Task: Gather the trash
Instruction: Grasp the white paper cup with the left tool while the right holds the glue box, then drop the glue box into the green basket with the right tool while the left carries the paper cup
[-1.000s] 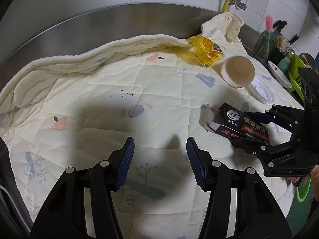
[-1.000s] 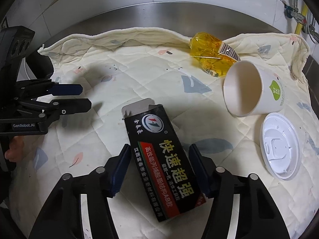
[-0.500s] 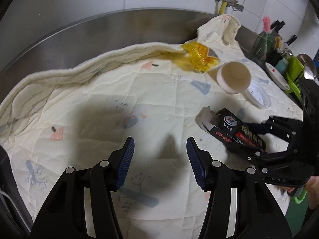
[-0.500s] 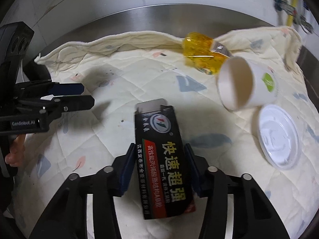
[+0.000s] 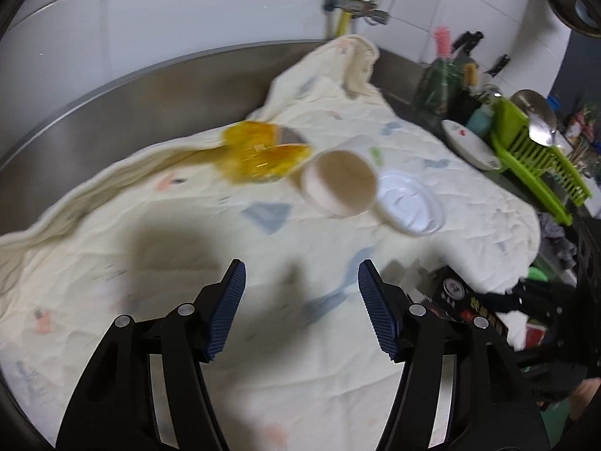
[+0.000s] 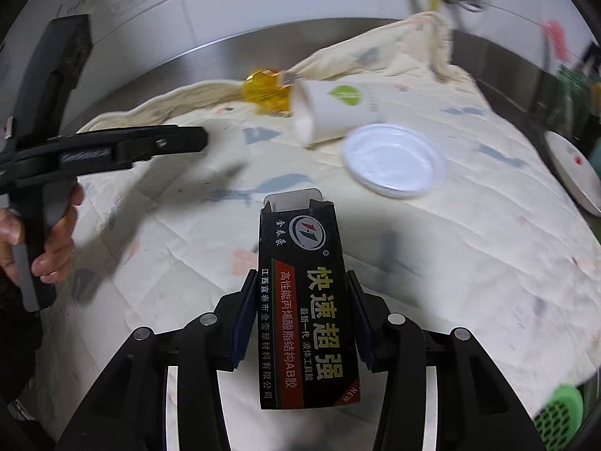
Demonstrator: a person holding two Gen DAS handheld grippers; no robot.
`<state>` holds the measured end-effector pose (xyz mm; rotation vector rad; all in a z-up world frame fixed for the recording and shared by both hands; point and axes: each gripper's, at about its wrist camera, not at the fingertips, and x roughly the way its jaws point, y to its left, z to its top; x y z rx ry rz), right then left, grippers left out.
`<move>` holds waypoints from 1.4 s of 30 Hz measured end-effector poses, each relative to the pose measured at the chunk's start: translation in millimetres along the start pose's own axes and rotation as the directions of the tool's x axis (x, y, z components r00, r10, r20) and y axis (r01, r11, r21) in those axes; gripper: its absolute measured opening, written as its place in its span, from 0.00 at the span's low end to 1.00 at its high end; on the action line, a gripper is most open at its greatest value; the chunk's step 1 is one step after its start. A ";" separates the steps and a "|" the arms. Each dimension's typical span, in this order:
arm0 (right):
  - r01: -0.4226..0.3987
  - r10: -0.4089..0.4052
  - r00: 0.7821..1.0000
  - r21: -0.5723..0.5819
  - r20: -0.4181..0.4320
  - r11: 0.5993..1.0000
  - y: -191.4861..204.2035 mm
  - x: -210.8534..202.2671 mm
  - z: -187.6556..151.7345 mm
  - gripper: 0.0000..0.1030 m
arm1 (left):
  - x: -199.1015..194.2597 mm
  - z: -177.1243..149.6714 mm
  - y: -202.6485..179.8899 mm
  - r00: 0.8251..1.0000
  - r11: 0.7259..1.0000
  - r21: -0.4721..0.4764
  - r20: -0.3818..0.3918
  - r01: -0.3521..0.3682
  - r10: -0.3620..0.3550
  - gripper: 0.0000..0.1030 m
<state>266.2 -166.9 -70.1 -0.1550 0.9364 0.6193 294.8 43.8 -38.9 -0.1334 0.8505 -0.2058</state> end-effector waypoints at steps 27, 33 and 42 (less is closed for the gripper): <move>0.161 -0.187 0.979 0.260 0.077 0.952 -82.6 -101.1 -99.1 0.43 | 87.7 50.7 -52.2 0.997 0.998 0.031 0.038 0.060 -0.061 0.13; 0.210 -0.243 0.968 0.338 0.057 0.917 -105.9 -120.4 -133.8 0.43 | 76.4 45.9 -55.3 0.997 0.999 0.037 0.066 0.038 -0.040 0.03; 0.311 -0.345 0.938 0.470 -0.014 0.826 -145.7 -147.3 -197.6 0.43 | 32.8 36.9 -63.5 0.990 0.996 0.076 0.134 0.041 -0.051 0.01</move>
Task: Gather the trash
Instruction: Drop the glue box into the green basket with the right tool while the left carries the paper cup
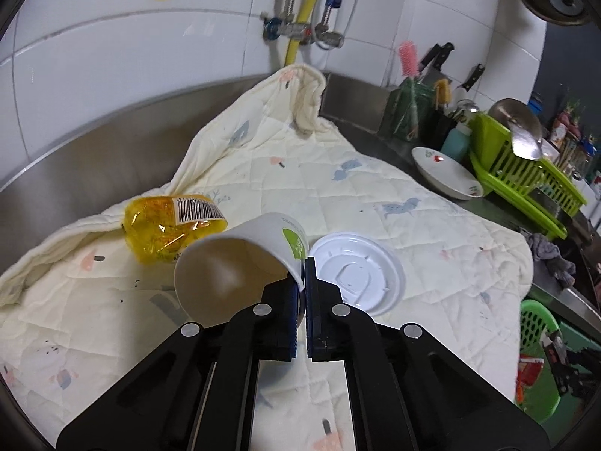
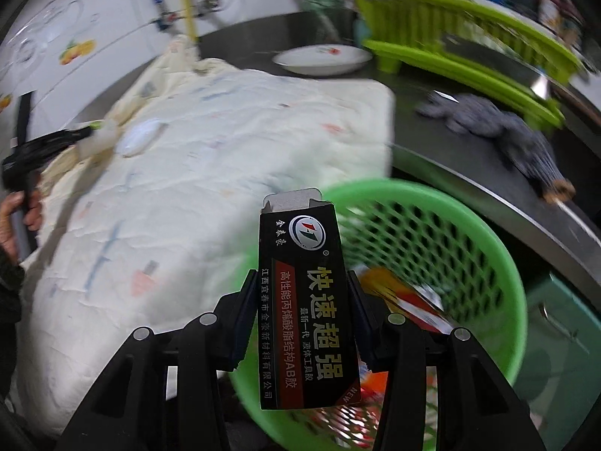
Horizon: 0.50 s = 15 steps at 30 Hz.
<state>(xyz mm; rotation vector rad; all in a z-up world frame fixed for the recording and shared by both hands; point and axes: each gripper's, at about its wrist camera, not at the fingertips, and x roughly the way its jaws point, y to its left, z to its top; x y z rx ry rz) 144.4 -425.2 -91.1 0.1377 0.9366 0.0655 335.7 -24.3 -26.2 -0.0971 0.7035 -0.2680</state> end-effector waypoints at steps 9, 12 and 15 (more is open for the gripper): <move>0.077 -0.073 0.997 0.119 -0.034 0.990 -51.2 -2.0 -26.1 0.43 | -44.9 -6.3 -32.9 0.996 0.996 0.050 0.044 0.072 -0.074 0.01; 0.075 -0.072 0.997 0.137 -0.027 0.988 -55.5 -6.3 -30.8 0.53 | -56.3 -11.1 -52.0 0.992 0.990 0.076 0.048 0.116 -0.119 0.01; 0.080 -0.080 0.997 0.149 -0.007 0.986 -57.7 -15.4 -35.6 0.59 | -68.7 -17.8 -77.2 0.984 0.980 0.107 0.047 0.169 -0.175 0.01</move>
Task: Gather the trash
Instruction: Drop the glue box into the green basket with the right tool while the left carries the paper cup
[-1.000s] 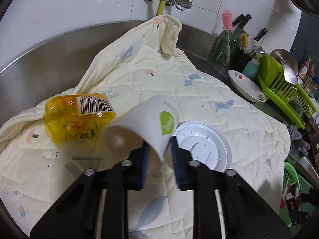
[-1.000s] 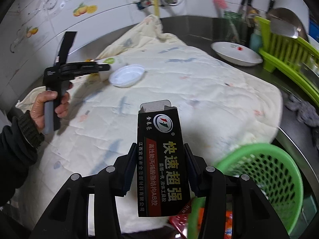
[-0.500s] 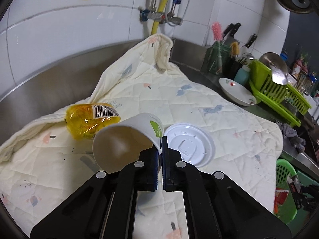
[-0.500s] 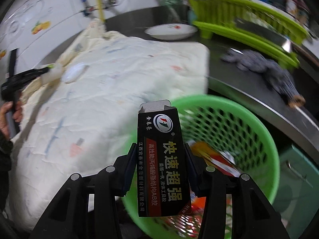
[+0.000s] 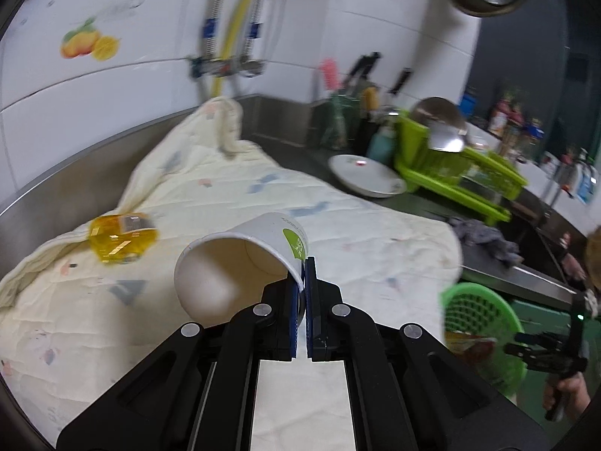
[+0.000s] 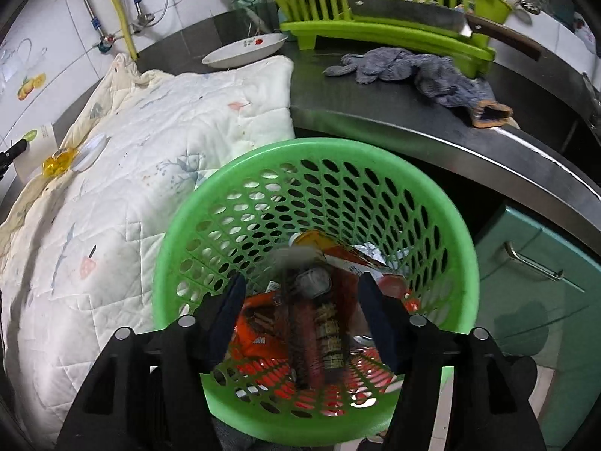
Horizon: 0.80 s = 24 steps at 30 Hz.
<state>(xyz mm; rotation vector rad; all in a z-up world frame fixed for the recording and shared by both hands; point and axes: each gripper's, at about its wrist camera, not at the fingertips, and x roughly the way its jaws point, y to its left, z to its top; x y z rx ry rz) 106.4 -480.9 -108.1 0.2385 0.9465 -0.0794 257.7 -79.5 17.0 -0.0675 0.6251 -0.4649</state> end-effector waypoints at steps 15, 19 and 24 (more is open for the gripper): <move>0.003 -0.006 0.994 0.023 0.111 1.000 -11.9 -58.8 -22.9 0.76 | 20.3 -43.8 -142.1 0.961 0.958 0.114 -0.122 0.263 -0.249 0.01; -0.006 0.002 0.992 0.036 0.124 0.999 -17.3 -65.4 -27.2 0.77 | 40.8 -57.0 -170.7 0.939 0.943 0.111 -0.185 0.313 -0.290 0.02; -0.015 0.008 0.993 0.057 0.120 0.998 -24.2 -63.9 -32.9 0.77 | 64.5 -71.8 -203.4 0.913 0.926 0.129 -0.260 0.354 -0.313 0.03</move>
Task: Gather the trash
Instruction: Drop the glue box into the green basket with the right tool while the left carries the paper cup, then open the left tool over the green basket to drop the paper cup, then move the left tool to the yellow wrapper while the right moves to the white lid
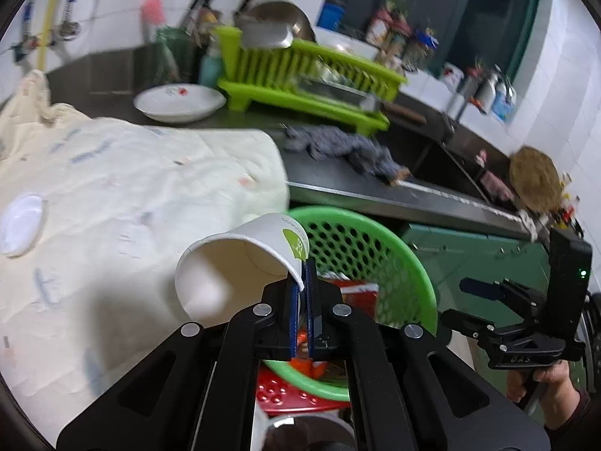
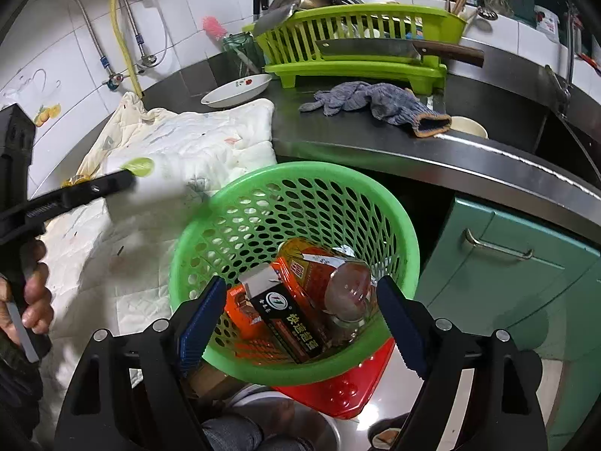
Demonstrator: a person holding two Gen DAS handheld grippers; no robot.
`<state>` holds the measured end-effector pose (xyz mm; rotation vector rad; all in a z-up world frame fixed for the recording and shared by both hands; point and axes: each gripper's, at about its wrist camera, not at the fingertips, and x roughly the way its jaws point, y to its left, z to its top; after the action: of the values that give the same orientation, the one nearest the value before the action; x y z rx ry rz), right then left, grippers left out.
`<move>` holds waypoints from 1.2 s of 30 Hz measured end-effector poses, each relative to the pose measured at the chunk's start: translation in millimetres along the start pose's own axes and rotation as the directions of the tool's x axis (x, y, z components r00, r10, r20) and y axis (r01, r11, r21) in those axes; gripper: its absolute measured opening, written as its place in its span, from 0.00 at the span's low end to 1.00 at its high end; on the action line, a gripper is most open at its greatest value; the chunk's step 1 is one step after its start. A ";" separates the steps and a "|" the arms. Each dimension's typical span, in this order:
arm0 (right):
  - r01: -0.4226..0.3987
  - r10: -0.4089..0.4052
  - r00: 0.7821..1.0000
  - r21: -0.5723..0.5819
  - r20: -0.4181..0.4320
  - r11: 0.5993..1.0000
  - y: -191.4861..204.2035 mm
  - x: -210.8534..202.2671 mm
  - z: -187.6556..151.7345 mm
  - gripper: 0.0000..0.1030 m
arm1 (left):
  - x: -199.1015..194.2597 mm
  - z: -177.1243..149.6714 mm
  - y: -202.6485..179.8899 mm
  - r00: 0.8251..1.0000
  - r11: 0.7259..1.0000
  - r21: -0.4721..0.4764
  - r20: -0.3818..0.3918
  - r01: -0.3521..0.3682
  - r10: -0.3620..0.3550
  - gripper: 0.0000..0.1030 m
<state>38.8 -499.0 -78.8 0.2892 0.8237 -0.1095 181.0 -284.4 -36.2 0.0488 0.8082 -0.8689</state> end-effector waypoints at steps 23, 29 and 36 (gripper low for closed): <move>-0.027 0.027 0.999 -0.006 -0.019 1.000 12.2 8.9 -1.5 0.78 | 16.9 -13.3 7.7 0.995 0.998 -0.015 -0.086 -0.053 0.051 0.38; -0.055 0.054 0.998 -0.050 -0.017 0.997 37.8 13.4 10.7 0.80 | -10.1 -16.3 31.1 0.994 0.995 -0.036 -0.060 -0.092 0.090 0.39; -0.094 0.092 0.995 -0.114 -0.030 0.989 74.2 26.3 25.5 0.80 | -45.3 -17.4 69.0 0.986 0.984 -0.068 -0.032 -0.163 0.162 0.40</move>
<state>90.0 -435.3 -66.1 0.2196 0.8364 0.0293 201.4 -202.6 -38.0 0.0640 0.8470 -0.6866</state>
